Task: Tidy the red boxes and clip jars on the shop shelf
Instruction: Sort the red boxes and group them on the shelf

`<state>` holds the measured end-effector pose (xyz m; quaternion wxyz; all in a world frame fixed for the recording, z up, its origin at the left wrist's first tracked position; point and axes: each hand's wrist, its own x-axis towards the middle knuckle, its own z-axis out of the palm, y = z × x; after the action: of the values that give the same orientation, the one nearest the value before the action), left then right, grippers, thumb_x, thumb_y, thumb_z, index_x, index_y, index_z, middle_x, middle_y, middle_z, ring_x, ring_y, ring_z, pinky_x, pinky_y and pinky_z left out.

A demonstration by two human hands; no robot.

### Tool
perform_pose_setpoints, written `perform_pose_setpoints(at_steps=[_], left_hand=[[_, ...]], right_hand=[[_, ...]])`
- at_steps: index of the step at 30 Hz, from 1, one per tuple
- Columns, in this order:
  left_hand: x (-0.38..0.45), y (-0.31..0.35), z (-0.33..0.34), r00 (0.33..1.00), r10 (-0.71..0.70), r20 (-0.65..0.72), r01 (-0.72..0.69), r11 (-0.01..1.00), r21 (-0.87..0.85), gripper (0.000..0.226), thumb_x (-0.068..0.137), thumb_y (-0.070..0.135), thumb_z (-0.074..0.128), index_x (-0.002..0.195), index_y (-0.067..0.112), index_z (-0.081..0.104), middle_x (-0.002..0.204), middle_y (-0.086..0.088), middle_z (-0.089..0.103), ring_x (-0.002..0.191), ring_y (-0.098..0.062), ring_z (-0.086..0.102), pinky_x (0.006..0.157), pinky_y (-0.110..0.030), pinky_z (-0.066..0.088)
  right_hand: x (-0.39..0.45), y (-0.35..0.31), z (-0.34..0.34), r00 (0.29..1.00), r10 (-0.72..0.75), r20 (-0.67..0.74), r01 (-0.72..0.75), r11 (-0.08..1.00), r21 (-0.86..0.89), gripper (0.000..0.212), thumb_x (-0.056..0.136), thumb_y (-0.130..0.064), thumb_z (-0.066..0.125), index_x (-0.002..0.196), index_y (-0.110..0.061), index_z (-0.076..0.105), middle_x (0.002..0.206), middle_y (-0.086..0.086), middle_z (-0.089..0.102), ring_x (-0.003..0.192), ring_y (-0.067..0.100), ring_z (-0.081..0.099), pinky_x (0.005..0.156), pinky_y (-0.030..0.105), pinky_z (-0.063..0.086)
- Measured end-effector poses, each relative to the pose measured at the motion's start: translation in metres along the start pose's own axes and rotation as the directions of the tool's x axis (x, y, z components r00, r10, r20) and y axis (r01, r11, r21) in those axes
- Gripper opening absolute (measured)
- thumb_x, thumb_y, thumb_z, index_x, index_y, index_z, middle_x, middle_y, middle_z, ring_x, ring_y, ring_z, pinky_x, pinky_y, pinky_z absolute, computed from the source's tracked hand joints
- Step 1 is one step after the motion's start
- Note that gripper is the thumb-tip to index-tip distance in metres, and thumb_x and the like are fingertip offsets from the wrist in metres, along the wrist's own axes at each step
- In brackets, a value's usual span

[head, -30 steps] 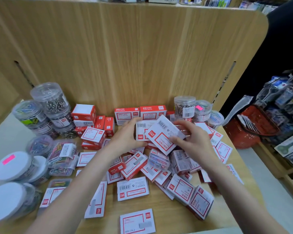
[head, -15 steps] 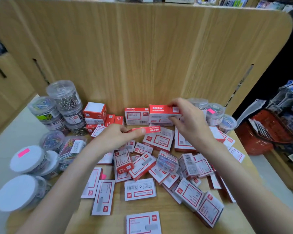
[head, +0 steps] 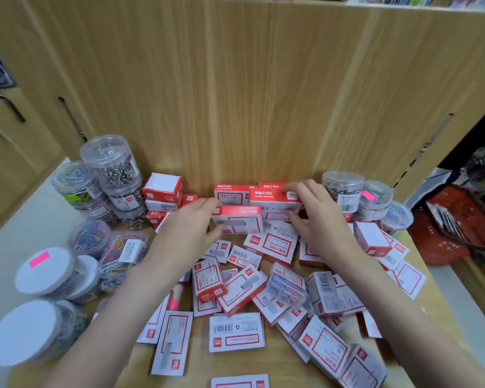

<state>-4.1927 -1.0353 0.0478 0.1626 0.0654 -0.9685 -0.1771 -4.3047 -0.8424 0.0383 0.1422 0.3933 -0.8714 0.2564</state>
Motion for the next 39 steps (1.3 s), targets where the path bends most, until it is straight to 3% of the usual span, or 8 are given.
perform_pose_setpoints(at_steps=[13, 20, 23, 25, 28, 30, 34, 39], left_hand=[[0.015, -0.019, 0.0, 0.998, -0.065, -0.026, 0.061, 0.989, -0.133, 0.024, 0.084, 0.014, 0.065, 0.108, 0.012, 0.064, 0.09, 0.005, 0.057, 0.082, -0.013, 0.056, 0.078, -0.028, 0.046], [0.03, -0.021, 0.012, 0.995, -0.101, 0.025, 0.1, 0.995, 0.018, 0.03, 0.086, 0.022, 0.063, 0.114, 0.012, 0.059, 0.103, -0.001, 0.057, 0.097, -0.016, 0.052, 0.084, -0.027, 0.04], [0.032, -0.021, 0.015, 0.994, 0.024, -0.104, -0.016, 0.997, 0.073, 0.032, 0.077, 0.016, 0.072, 0.106, 0.009, 0.061, 0.098, -0.006, 0.054, 0.093, -0.024, 0.051, 0.081, -0.035, 0.044], [0.032, -0.014, 0.014, 0.974, 0.161, -0.156, -0.157, 0.987, 0.038, 0.029, 0.079, 0.023, 0.066, 0.104, 0.01, 0.059, 0.097, -0.002, 0.051, 0.092, -0.02, 0.048, 0.08, -0.029, 0.04], [0.034, 0.004, 0.023, 0.9, 0.432, 0.057, -0.423, 0.898, -0.12, 0.038, 0.081, 0.039, 0.052, 0.109, 0.014, 0.058, 0.106, 0.001, 0.057, 0.101, -0.015, 0.048, 0.086, -0.028, 0.039], [0.04, 0.01, 0.034, 0.825, 0.541, 0.167, -0.536, 0.841, -0.076, 0.048, 0.075, 0.047, 0.052, 0.11, 0.015, 0.06, 0.111, 0.001, 0.06, 0.106, -0.013, 0.043, 0.09, -0.029, 0.039], [0.051, 0.014, 0.042, 0.748, 0.632, 0.203, -0.66, 0.74, 0.126, 0.057, 0.064, 0.056, 0.065, 0.105, 0.016, 0.064, 0.107, 0.004, 0.065, 0.106, -0.014, 0.041, 0.087, -0.029, 0.027], [0.046, -0.003, 0.043, 0.759, 0.614, 0.217, -0.65, 0.735, 0.191, 0.057, 0.075, 0.06, 0.042, 0.108, 0.018, 0.062, 0.112, 0.001, 0.064, 0.11, -0.019, 0.051, 0.096, -0.034, 0.028]], right_hand=[[0.004, -0.008, -0.006, 0.998, 0.048, 0.033, -0.049, 0.998, 0.046, 0.034, 0.079, 0.003, 0.06, 0.111, -0.007, 0.055, 0.105, 0.011, 0.05, 0.094, 0.028, 0.05, 0.077, 0.038, 0.046], [0.009, -0.016, -0.045, 0.996, 0.031, -0.083, -0.023, 0.995, 0.101, 0.031, 0.079, -0.003, 0.065, 0.106, -0.014, 0.057, 0.094, -0.008, 0.041, 0.082, 0.012, 0.047, 0.071, 0.015, 0.033], [0.01, -0.013, -0.052, 0.995, 0.027, -0.097, -0.02, 0.997, 0.077, 0.029, 0.078, -0.004, 0.066, 0.104, -0.014, 0.057, 0.093, -0.005, 0.044, 0.085, 0.016, 0.05, 0.071, 0.023, 0.038], [0.009, -0.008, -0.051, 0.994, 0.03, -0.104, -0.022, 0.997, 0.075, 0.029, 0.078, -0.004, 0.067, 0.103, -0.014, 0.056, 0.093, -0.006, 0.043, 0.084, 0.013, 0.048, 0.07, 0.02, 0.035], [0.009, -0.006, -0.051, 0.992, 0.036, -0.118, -0.026, 0.996, 0.084, 0.029, 0.078, -0.004, 0.067, 0.103, -0.015, 0.057, 0.093, -0.008, 0.043, 0.083, 0.011, 0.047, 0.071, 0.019, 0.035], [0.008, -0.006, -0.052, 0.992, 0.027, -0.12, -0.016, 0.996, 0.09, 0.029, 0.078, -0.005, 0.067, 0.104, -0.015, 0.057, 0.093, -0.009, 0.042, 0.083, 0.011, 0.048, 0.07, 0.022, 0.038], [0.005, -0.003, -0.054, 0.994, 0.016, -0.111, -0.004, 0.995, 0.099, 0.03, 0.078, -0.004, 0.067, 0.104, -0.014, 0.056, 0.095, -0.007, 0.043, 0.085, 0.016, 0.053, 0.071, 0.035, 0.051], [-0.001, -0.001, -0.056, 0.992, 0.05, -0.112, -0.037, 0.993, 0.115, 0.029, 0.08, -0.006, 0.066, 0.105, -0.014, 0.056, 0.097, -0.008, 0.044, 0.087, 0.018, 0.054, 0.074, 0.034, 0.049]])
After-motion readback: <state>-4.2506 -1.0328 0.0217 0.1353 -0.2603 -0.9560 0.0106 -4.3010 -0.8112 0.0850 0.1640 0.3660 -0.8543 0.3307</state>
